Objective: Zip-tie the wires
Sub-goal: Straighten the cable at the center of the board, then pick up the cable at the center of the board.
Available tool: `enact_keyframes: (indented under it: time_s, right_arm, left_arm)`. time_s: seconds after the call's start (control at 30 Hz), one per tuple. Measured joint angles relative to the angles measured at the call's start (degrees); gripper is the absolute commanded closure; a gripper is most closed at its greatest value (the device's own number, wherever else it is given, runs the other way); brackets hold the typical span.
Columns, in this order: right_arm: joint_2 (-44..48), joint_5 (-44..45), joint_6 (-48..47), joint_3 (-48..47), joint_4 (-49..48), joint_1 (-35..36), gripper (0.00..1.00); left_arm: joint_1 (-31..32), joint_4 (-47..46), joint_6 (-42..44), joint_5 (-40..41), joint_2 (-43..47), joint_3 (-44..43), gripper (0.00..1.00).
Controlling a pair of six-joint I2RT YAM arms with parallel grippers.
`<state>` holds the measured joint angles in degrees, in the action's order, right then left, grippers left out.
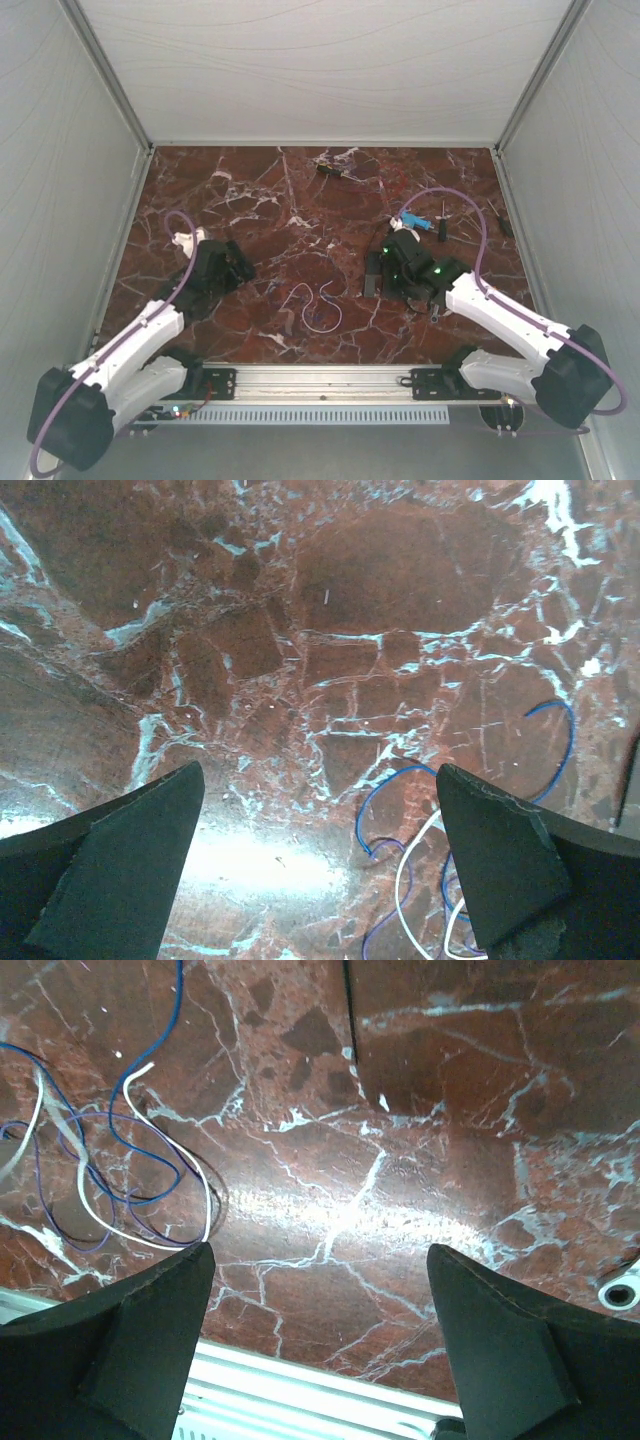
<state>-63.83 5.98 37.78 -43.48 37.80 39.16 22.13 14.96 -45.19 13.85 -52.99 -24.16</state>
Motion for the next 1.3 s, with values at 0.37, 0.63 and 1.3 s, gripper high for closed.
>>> enact_keyframes:
  time_s: [0.37,0.63,1.3]
  right_arm:
    - [1.16,2.14,-5.51,-4.0,-5.81,-0.33,0.09]
    - [-4.13,1.2,-9.6,-9.75,-13.0,-0.33,0.09]
    - [-38.32,1.81,-20.15,-35.04,-21.31,-5.81,0.28]
  left_arm:
    - [0.0,8.94,0.48,0.9,11.65,-9.4,0.0]
    - [0.0,13.84,7.5,-6.16,15.08,-15.04,0.0]
    - [0.0,17.46,13.53,-5.68,22.73,-10.51,0.0]
